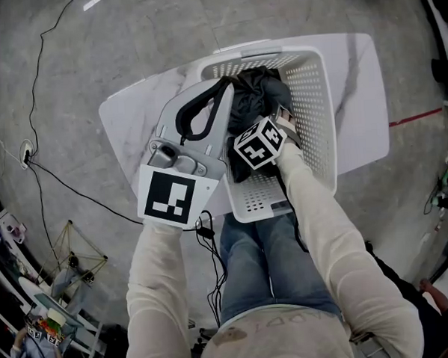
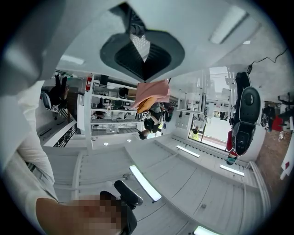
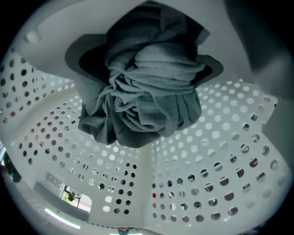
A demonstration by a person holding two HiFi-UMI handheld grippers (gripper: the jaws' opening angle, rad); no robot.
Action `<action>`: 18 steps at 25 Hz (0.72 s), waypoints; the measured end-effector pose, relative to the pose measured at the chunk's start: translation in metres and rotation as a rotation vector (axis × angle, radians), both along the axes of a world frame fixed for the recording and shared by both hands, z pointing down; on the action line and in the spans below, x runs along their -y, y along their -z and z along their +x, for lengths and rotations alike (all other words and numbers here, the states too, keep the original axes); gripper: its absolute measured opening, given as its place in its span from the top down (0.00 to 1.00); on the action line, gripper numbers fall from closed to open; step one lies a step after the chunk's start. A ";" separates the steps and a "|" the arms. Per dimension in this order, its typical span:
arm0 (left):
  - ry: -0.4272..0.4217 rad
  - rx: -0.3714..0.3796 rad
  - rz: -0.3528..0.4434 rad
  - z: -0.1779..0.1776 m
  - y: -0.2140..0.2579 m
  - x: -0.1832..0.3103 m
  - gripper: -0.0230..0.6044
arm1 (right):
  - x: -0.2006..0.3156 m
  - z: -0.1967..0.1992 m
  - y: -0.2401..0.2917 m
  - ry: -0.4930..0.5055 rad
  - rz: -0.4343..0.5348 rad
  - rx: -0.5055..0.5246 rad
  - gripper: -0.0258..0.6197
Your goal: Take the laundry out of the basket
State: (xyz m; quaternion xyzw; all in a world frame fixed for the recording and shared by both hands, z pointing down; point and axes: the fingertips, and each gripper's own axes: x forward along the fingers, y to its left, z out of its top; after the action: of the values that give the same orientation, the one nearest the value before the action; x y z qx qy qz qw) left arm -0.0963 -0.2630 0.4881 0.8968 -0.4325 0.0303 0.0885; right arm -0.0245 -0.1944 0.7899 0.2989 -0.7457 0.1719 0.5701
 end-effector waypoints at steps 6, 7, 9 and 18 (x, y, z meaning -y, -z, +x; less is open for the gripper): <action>0.003 -0.006 -0.002 -0.004 -0.002 -0.002 0.96 | -0.005 -0.002 0.008 0.062 0.049 -0.032 0.36; 0.001 -0.003 -0.002 -0.004 -0.002 -0.002 0.96 | -0.004 -0.002 0.007 0.065 0.061 -0.038 0.36; -0.001 -0.002 -0.003 -0.004 -0.003 -0.002 0.96 | -0.003 -0.003 0.001 0.083 0.098 -0.071 0.29; -0.006 0.013 0.001 -0.006 0.000 -0.010 0.96 | -0.005 -0.003 0.009 0.100 0.120 -0.042 0.38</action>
State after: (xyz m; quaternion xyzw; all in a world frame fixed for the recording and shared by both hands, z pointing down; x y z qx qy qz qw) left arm -0.1019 -0.2529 0.4886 0.8979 -0.4304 0.0361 0.0855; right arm -0.0277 -0.1897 0.7805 0.2985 -0.7566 0.0916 0.5746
